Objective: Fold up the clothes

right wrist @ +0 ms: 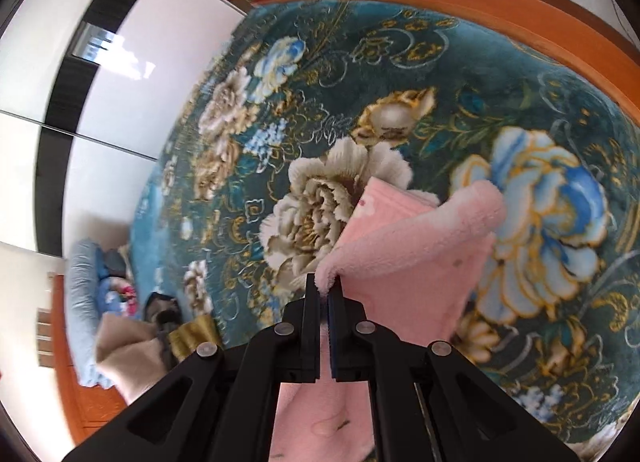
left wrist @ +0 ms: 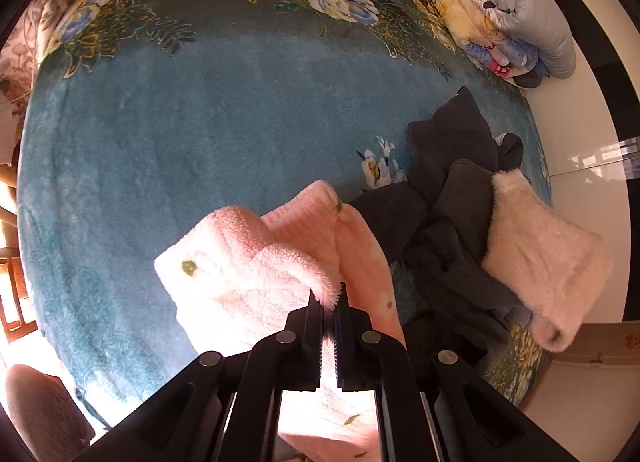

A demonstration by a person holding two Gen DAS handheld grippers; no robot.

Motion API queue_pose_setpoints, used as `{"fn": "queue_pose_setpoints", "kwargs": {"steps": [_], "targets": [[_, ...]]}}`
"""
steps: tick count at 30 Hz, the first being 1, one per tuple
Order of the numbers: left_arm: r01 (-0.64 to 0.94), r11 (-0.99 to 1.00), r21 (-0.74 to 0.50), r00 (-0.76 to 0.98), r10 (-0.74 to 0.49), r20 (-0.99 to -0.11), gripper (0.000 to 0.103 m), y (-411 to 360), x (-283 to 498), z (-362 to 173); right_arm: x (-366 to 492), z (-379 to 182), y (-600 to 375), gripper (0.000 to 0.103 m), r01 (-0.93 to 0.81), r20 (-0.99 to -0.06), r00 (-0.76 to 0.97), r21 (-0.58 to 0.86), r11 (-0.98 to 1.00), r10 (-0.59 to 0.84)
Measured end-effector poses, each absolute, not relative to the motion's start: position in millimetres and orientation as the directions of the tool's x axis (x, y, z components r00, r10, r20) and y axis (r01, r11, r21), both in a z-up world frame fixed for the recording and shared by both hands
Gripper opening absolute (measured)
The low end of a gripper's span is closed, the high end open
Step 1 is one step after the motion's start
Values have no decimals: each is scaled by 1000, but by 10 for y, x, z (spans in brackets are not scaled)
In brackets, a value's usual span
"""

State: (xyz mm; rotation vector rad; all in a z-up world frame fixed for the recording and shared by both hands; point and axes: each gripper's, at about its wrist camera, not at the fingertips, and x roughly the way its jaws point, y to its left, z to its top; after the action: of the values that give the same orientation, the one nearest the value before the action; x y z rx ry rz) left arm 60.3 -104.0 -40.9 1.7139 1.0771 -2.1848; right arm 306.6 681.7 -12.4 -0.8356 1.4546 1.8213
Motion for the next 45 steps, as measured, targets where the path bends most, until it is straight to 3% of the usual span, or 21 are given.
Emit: {"fn": "queue_pose_setpoints", "kwargs": {"steps": [12, 14, 16, 18, 21, 25, 31, 38, 41, 45], "targets": [[439, -770, -462, -293, 364, -884, 8, -810, -25, -906, 2490, -618, 6942, 6, -866, -858, -494, 474, -156, 137], [418, -764, -491, -305, 391, -868, 16, -825, -40, -906, 2455, -660, 6954, 6, -868, -860, -493, 475, -143, 134], [396, -757, -520, -317, 419, -851, 37, -840, -55, -906, 2432, -668, 6960, 13, -867, -858, -495, 478, -142, 135], [347, -736, -581, -355, 471, -808, 46, -914, 21, -803, 2466, -603, 6939, 44, -848, -839, -526, 503, -167, 141], [260, -778, -572, -406, 449, -796, 60, -1100, 291, -611, 2521, -499, 6906, 47, -815, -806, -573, 541, -207, 147], [281, -837, -470, -396, 345, -851, 62, -1444, 719, -762, 2877, -316, 6797, 49, -766, -754, -634, 579, -280, 175], [314, -797, -516, -321, 422, -848, 66, -1583, 952, -1252, 3618, -578, 6709, 50, -762, -742, -647, 617, -197, 175], [363, -744, -562, -318, 468, -825, 71, -1720, 1182, -1402, 4097, -986, 6567, 50, -752, -746, -658, 646, -132, 98], [367, -709, -603, -308, 518, -798, 71, -1682, 1168, -1524, 4115, -1169, 6484, 62, -737, -734, -675, 667, -108, 69], [364, -690, -625, -308, 544, -780, 71, -1623, 1053, -1606, 4076, -1377, 6449, 62, -713, -711, -701, 700, -47, 50]]}}
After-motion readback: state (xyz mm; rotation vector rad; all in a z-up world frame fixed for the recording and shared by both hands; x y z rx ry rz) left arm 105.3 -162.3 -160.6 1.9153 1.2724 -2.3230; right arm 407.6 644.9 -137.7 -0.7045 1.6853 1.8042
